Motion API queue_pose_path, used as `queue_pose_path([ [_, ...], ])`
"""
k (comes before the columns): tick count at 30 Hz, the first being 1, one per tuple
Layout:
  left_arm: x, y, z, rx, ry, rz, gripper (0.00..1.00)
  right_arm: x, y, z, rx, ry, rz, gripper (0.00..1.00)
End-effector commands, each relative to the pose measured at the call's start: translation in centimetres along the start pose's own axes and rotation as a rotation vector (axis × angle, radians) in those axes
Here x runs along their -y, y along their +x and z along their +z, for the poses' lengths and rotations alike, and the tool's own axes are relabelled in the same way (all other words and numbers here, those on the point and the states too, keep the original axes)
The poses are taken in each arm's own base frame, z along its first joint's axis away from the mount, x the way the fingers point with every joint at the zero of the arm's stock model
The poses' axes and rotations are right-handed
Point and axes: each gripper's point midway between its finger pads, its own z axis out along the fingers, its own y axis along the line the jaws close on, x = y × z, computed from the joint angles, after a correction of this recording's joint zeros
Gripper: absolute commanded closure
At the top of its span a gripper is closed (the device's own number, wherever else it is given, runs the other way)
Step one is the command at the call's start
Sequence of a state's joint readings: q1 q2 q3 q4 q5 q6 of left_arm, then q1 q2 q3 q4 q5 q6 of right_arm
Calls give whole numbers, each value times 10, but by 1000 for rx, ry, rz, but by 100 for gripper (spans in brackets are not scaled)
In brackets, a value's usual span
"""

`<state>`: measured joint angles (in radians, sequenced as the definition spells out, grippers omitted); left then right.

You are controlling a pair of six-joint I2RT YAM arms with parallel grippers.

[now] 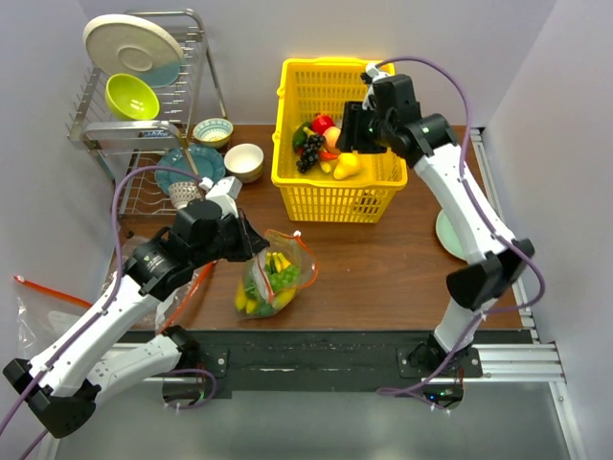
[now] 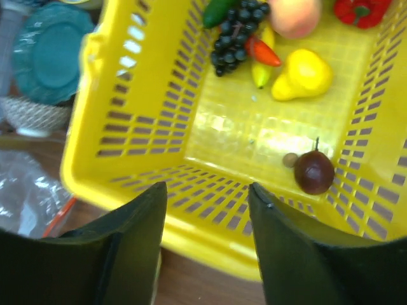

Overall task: Place the food in the zip-top bag and seal the zipper
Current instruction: Pick up the fake fruit from the bin.

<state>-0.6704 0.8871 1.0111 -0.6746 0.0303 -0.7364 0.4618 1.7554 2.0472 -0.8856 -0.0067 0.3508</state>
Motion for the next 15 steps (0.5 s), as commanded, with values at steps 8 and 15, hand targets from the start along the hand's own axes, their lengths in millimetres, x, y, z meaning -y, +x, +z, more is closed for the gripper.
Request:
queue_pose_path([
  [8, 9, -3, 8, 18, 52, 17, 100, 65, 11, 108, -82, 262, -18, 16],
  [15, 11, -6, 11, 18, 56, 23, 100, 105, 35, 165, -97, 390, -1, 15],
])
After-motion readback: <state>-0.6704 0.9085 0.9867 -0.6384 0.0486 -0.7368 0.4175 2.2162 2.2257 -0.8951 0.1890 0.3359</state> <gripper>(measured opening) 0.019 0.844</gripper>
